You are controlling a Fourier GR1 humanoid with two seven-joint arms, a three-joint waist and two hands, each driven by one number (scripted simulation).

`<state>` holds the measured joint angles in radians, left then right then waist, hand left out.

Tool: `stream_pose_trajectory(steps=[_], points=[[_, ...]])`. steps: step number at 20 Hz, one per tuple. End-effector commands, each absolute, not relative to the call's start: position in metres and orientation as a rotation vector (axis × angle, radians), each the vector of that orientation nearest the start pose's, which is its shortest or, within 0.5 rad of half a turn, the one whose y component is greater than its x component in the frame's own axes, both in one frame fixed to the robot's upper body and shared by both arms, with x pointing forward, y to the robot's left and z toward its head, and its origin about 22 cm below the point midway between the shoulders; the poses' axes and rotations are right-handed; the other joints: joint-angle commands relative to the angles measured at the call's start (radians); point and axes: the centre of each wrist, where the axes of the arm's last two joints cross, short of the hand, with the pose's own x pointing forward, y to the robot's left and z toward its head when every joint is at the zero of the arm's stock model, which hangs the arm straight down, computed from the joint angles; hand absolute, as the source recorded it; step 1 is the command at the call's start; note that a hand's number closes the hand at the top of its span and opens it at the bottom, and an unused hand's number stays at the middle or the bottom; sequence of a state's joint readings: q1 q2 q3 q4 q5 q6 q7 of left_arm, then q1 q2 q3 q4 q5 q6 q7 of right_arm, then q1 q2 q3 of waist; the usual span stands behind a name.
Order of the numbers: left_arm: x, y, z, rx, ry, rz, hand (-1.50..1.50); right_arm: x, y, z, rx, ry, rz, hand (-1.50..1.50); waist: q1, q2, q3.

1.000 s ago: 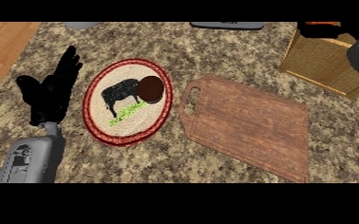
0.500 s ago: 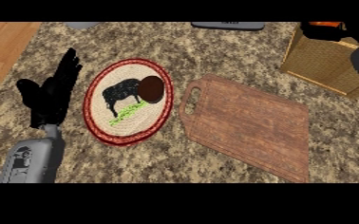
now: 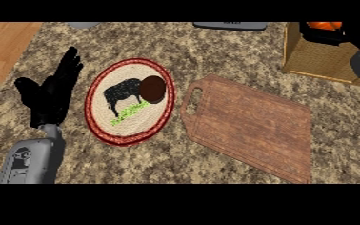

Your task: Pick the squash from the cutting board and place it in the basket

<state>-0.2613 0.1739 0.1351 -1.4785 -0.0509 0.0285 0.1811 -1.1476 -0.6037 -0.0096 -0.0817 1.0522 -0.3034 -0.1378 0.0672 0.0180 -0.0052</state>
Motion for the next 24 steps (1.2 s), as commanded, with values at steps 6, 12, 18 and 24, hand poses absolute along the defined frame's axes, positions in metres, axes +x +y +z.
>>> stream_pose_trajectory(steps=[6,12,18,24], points=[[0.311,0.281,0.069,0.252,-1.551,-0.091,0.0,0.435,-0.368,0.112,-1.248,-1.007,1.069,1.5,0.001,0.014,0.008],[0.312,0.263,0.06,0.245,-1.541,-0.061,0.0,0.434,-0.378,0.124,-1.234,-0.89,1.025,1.5,-0.011,0.009,0.008],[0.298,0.275,0.058,0.255,-1.544,-0.057,0.0,0.426,-0.391,0.116,-1.209,-1.121,0.821,-1.5,-0.012,0.003,0.009],[0.299,0.284,0.043,0.269,-1.527,-0.048,0.0,0.437,-0.366,0.117,-1.12,-1.295,0.566,-1.5,-0.033,-0.002,0.007]])
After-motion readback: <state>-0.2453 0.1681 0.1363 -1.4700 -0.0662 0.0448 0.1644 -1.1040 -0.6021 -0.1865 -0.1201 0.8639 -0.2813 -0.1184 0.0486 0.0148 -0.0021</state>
